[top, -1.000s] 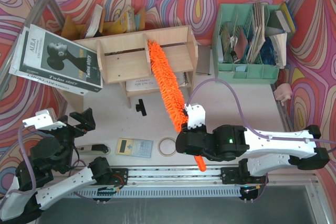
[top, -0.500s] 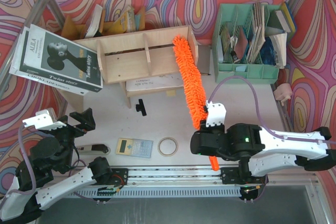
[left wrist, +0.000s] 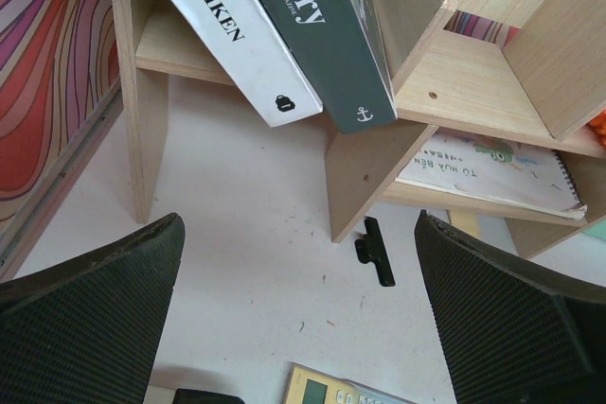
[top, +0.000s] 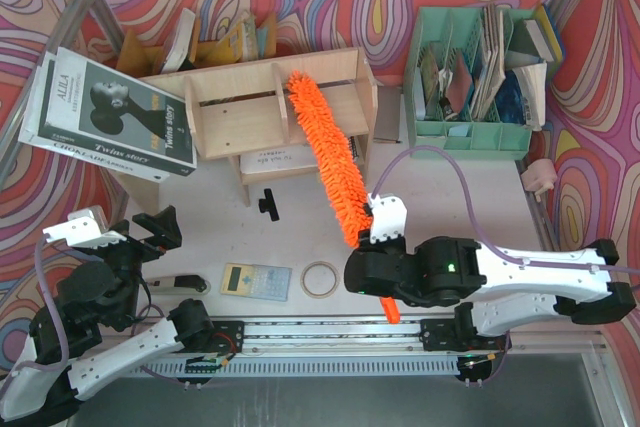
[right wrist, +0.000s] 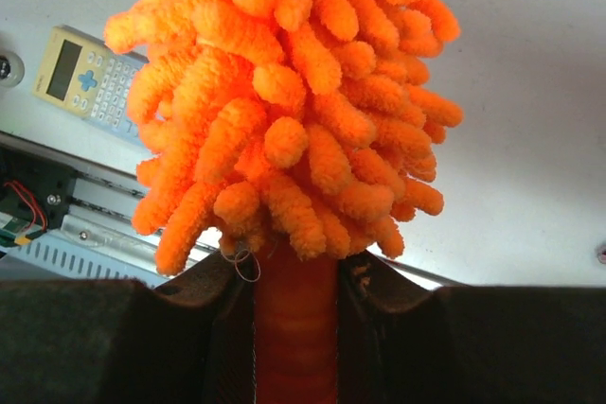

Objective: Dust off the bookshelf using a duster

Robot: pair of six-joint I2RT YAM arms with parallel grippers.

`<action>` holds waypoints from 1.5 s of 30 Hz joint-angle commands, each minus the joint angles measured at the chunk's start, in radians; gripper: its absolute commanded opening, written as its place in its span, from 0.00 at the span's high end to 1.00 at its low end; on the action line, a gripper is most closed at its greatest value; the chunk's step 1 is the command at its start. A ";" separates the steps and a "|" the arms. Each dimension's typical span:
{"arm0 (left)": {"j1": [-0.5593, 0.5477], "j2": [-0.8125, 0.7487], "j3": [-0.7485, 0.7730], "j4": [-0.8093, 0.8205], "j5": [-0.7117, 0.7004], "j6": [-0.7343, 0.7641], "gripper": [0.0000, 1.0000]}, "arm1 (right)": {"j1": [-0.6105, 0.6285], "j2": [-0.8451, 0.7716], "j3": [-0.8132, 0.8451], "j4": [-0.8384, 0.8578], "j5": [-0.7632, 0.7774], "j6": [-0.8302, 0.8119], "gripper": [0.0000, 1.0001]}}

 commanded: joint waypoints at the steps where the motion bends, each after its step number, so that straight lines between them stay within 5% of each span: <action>1: -0.003 -0.002 -0.010 -0.005 -0.019 -0.001 0.01 | 0.001 -0.059 0.048 -0.129 0.139 0.123 1.00; 6: -0.003 -0.001 -0.009 -0.007 -0.016 -0.002 0.02 | 0.001 -0.030 0.077 -0.260 0.154 0.214 1.00; 27: -0.003 -0.013 -0.009 -0.011 -0.010 -0.009 0.01 | 0.001 -0.085 0.198 -0.318 0.259 0.229 1.00; 37: -0.003 -0.005 -0.009 -0.011 -0.011 -0.009 0.02 | 0.000 -0.098 0.015 -0.274 0.161 0.333 1.00; 45: -0.003 -0.010 -0.008 -0.010 -0.009 -0.009 0.02 | 0.001 -0.087 -0.009 -0.116 0.127 0.192 1.00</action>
